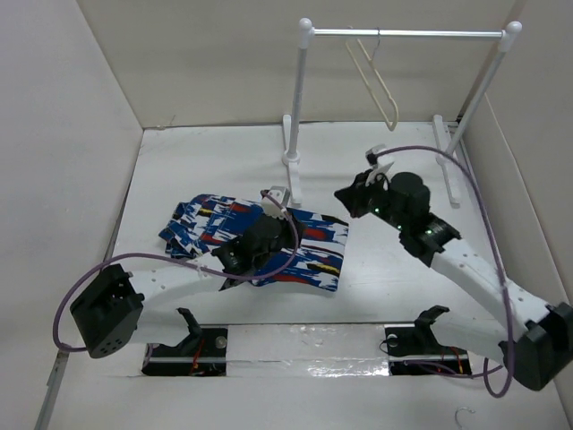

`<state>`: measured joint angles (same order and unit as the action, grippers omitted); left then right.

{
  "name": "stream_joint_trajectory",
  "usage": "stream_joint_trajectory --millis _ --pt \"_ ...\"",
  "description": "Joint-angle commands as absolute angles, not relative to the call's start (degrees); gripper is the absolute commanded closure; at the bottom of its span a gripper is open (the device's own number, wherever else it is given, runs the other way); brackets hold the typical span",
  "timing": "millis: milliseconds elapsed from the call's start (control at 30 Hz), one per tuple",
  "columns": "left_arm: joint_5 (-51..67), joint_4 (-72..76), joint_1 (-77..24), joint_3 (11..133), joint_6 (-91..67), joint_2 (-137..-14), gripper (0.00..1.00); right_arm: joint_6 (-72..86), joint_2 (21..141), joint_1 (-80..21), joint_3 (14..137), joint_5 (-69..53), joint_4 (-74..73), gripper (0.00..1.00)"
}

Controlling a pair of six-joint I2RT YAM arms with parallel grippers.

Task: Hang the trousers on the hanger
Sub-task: Fold the trousers at the center of the board, then pick up the hanger from the clothesline.

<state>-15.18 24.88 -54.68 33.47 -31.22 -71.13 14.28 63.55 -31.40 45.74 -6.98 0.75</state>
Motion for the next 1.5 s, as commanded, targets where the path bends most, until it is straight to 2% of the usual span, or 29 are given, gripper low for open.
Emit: stream_joint_trajectory --millis 0,67,167,200,233,267,300,367,433,467,533,633,733,867,900,933,967,1033,1067,1233,1333,1467 --pt "-19.77 29.18 -53.97 39.89 -24.17 -69.87 0.99 8.54 56.53 -31.82 54.91 -6.07 -5.79 1.00" --pt "-17.41 29.79 -53.09 39.99 -23.82 -70.66 1.00 6.51 54.76 -30.07 59.39 -1.26 -9.56 1.00" --pt "-15.39 29.54 -53.09 38.41 -25.31 -70.40 1.00 3.61 56.94 -24.71 68.53 -0.52 -11.08 1.00" --pt "-14.34 29.53 -53.09 37.54 -25.23 -69.88 1.00 2.99 57.74 -23.13 71.34 -0.35 -10.03 0.96" --pt "-13.72 29.53 -53.09 36.92 -25.14 -68.39 1.00 2.90 58.70 -19.29 72.59 -0.26 -9.06 0.70" --pt "-14.15 29.79 -53.09 36.13 -25.31 -67.60 1.00 2.64 60.19 -17.42 74.25 -0.44 -8.70 0.53" --pt "-14.76 29.97 -52.48 34.64 -25.57 -66.80 1.00 2.20 64.21 -15.49 76.18 -1.31 -9.48 0.42" --pt "-15.03 29.36 -51.16 34.02 -26.28 -64.69 0.91 1.41 68.27 -11.88 82.34 -3.94 -11.07 0.27" --pt "-13.98 29.27 -50.54 33.49 -26.11 -63.29 0.80 -2.62 72.50 -11.34 84.54 -2.30 -9.24 0.25" --pt "-13.63 29.44 -50.54 33.40 -26.10 -63.11 0.68 -3.85 73.99 -11.34 85.59 -1.94 -8.88 0.25" --pt "-13.27 28.83 -50.54 33.66 -26.10 -63.19 0.60 -7.29 79.33 -9.76 88.93 -4.29 -11.24 0.26" --pt "-12.92 27.78 -50.02 34.54 -26.02 -64.24 0.57 -8.96 83.40 -9.76 93.86 -5.36 -15.47 0.31" --pt "-12.75 27.42 -50.01 34.98 -26.19 -64.95 0.57 -8.26 84.20 -9.14 93.96 -6.67 -15.03 0.41" --pt "-11.87 27.69 -50.01 35.07 -26.28 -65.39 0.57 -7.21 85.77 -9.14 93.86 -8.26 -14.06 0.63" --pt "-11.87 27.60 -50.01 35.16 -26.28 -65.56 0.58 -7.12 86.30 -9.14 94.30 -8.70 -14.15 0.65" --pt "-11.87 27.42 -50.01 35.16 -26.37 -65.48 0.57 -7.03 86.74 -9.14 94.65 -9.14 -14.32 0.71" --pt "-11.95 27.33 -50.01 35.16 -26.37 -65.39 0.58 -6.86 87.10 -9.14 94.83 -9.92 -14.67 0.86" --pt "-12.13 27.51 -50.01 34.98 -26.37 -65.04 0.58 -6.59 86.75 -9.14 94.14 -10.37 -14.15 0.91" --pt "-12.39 27.42 -50.01 34.98 -26.28 -64.95 0.58 -6.42 86.23 -9.14 93.52 -9.94 -12.15 0.99" --pt "-13.01 27.68 -50.01 34.54 -26.37 -64.25 0.56 -4.48 81.14 -10.99 91.41 -5.81 -9.06 1.00" --pt "-13.01 27.60 -49.49 34.45 -26.37 -64.34 0.45 -3.60 78.06 -12.30 87.99 -2.03 -7.12 1.00" --pt "-13.45 28.74 -49.48 33.75 -26.28 -64.60 0.42 -2.64 71.39 -12.83 80.78 -0.70 -1.95 1.00"
